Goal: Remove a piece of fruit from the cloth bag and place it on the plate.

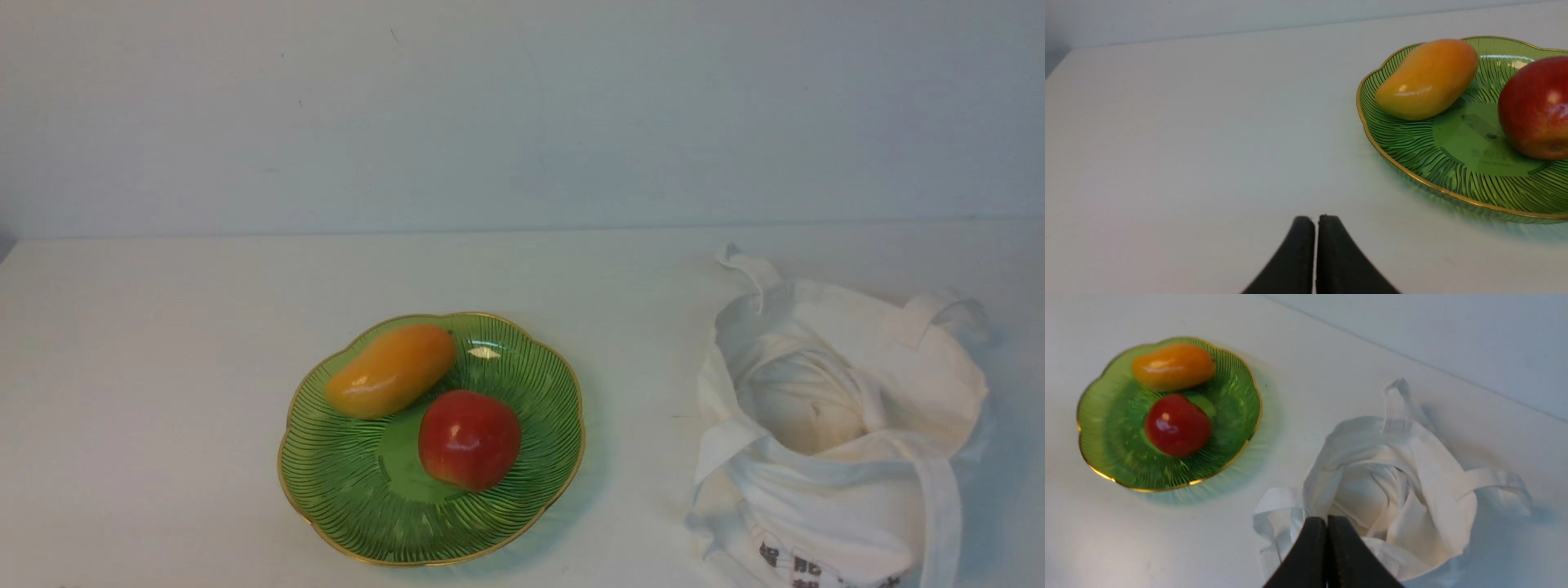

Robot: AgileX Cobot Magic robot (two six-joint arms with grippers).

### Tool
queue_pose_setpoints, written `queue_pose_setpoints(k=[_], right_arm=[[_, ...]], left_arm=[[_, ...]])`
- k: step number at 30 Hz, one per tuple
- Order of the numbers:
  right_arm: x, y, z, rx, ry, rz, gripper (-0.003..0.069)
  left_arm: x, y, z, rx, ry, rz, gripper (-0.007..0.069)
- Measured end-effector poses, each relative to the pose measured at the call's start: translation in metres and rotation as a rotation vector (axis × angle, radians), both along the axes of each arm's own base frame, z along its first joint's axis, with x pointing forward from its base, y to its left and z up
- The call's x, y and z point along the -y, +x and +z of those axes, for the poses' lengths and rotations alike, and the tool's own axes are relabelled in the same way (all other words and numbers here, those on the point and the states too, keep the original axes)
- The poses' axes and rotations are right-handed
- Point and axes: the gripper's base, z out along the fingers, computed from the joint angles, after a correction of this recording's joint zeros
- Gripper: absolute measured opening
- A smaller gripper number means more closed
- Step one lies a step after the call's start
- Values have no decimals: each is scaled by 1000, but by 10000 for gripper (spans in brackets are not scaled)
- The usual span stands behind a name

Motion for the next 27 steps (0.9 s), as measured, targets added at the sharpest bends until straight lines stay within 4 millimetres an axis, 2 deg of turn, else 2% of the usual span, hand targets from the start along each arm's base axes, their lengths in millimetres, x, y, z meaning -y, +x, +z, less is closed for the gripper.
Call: queue_pose_setpoints(k=[3, 7, 9, 12, 15, 27], right_arm=[[10, -19, -31, 144, 102, 31, -14], [4, -20, -73, 260, 210, 86, -15], [0, -17, -86, 302, 255, 105, -15], [-4, -14, -95, 373, 307, 125, -15], [-5, -14, -92, 416, 331, 133, -15], [-4, -15, -91, 425, 336, 134, -15]], left_arm=[[0, 0, 0, 0, 0, 0, -8], [0, 0, 0, 0, 0, 0, -8], [0, 0, 0, 0, 0, 0, -8], [0, 0, 0, 0, 0, 0, -8], [0, 0, 0, 0, 0, 0, -8], [0, 0, 0, 0, 0, 0, -8]])
